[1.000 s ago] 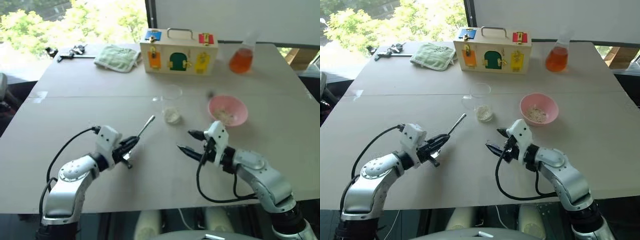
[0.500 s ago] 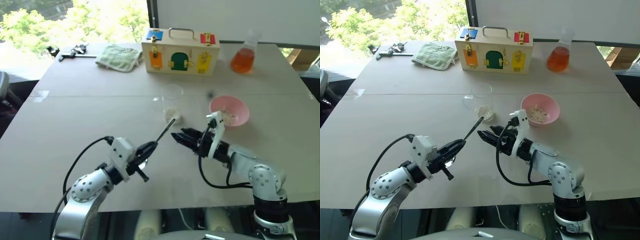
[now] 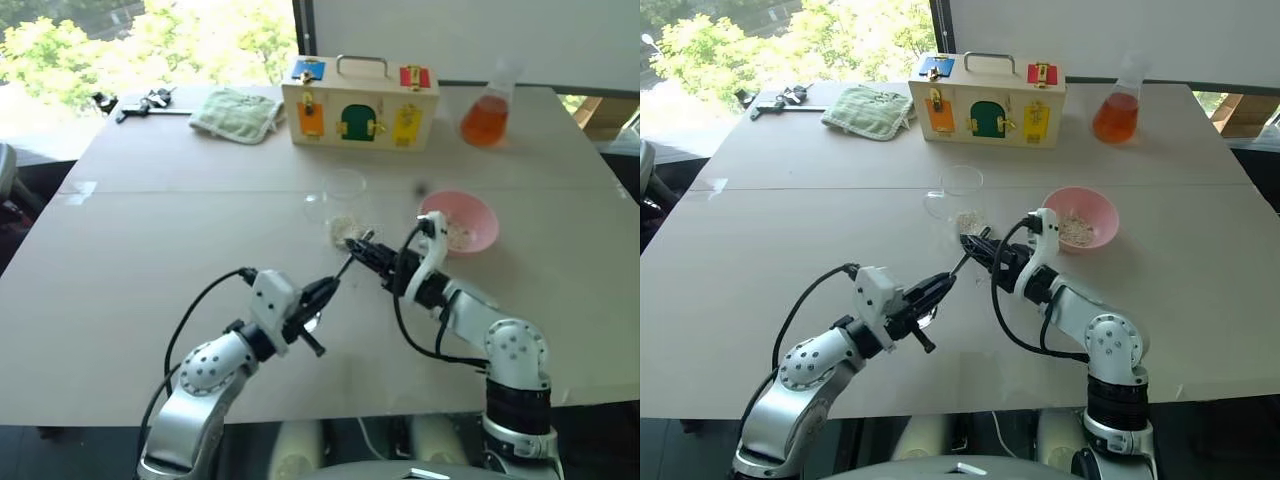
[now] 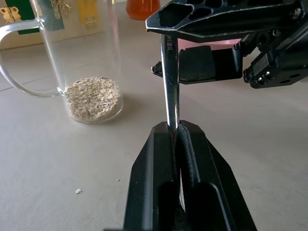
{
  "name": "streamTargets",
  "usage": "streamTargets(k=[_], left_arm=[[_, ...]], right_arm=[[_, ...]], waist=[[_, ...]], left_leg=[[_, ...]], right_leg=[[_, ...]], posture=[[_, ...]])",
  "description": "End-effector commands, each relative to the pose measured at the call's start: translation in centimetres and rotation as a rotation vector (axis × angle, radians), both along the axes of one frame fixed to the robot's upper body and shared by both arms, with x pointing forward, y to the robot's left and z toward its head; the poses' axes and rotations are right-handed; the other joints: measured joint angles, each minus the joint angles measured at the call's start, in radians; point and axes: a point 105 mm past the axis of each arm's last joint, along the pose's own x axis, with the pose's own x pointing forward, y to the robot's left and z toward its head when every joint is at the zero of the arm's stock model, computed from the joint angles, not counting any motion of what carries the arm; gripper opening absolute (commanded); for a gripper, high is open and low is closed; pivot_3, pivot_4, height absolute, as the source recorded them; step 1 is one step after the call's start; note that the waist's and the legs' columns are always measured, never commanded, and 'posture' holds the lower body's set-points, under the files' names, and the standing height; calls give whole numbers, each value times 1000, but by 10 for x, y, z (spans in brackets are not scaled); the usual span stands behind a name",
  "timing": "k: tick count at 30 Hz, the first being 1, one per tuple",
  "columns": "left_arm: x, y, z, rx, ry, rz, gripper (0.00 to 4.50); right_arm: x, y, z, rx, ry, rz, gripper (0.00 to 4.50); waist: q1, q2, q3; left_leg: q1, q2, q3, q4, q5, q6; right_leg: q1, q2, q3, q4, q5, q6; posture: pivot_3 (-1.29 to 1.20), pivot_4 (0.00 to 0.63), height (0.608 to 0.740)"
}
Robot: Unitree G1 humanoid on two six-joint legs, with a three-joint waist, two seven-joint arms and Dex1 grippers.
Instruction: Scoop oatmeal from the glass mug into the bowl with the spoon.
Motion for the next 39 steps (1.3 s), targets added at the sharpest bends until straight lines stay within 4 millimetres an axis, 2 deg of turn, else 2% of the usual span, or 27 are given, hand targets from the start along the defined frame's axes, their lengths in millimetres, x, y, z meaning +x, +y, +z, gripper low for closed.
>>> streamTargets(k=[1,6,7,8,9,10,13,39], left_arm=[[-4,-3,7,-11,-36,-7,32],[-5,-3,5,-8,-31,-9,32],[-5,-3,5,-8,-30,-9,0],[-5,-3,5,-7,-31,-8,0],[-5,-3,5,-7,-31,-8,0],[-5,-3,5,-7,-32,-8,0],[-5,-3,5,-6,-32,-8,0],[-6,4,5,17,-40,-15,0]], right_arm=[[0,2,16,40,-56,4,3313],[-1,3,19,42,-65,12,3313],[0,3,19,42,-65,12,2778],[-1,4,19,42,-65,17,2604],[-1,4,19,42,-65,21,2172],[-2,5,19,42,-63,29,1515],[-4,6,18,42,-58,46,93],[-11,-3,12,21,3,127,40]], waist=[[-1,0,0],[-1,0,0],[-1,0,0],[-1,0,0],[-1,0,0],[-1,0,0],[-1,1,1],[-1,2,1]], left_leg=[[0,0,0,0,0,0],[0,0,0,0,0,0],[0,0,0,0,0,0],[0,0,0,0,0,0],[0,0,0,0,0,0],[0,0,0,0,0,0],[0,0,0,0,0,0],[0,0,0,0,0,0]], right_leg=[[0,0,0,0,0,0],[0,0,0,0,0,0],[0,0,0,0,0,0],[0,0,0,0,0,0],[0,0,0,0,0,0],[0,0,0,0,0,0],[0,0,0,0,0,0],[0,0,0,0,0,0]], posture=[[0,150,740],[0,150,740],[0,150,740],[0,150,740],[0,150,740],[0,150,740],[0,150,740],[0,150,740]])
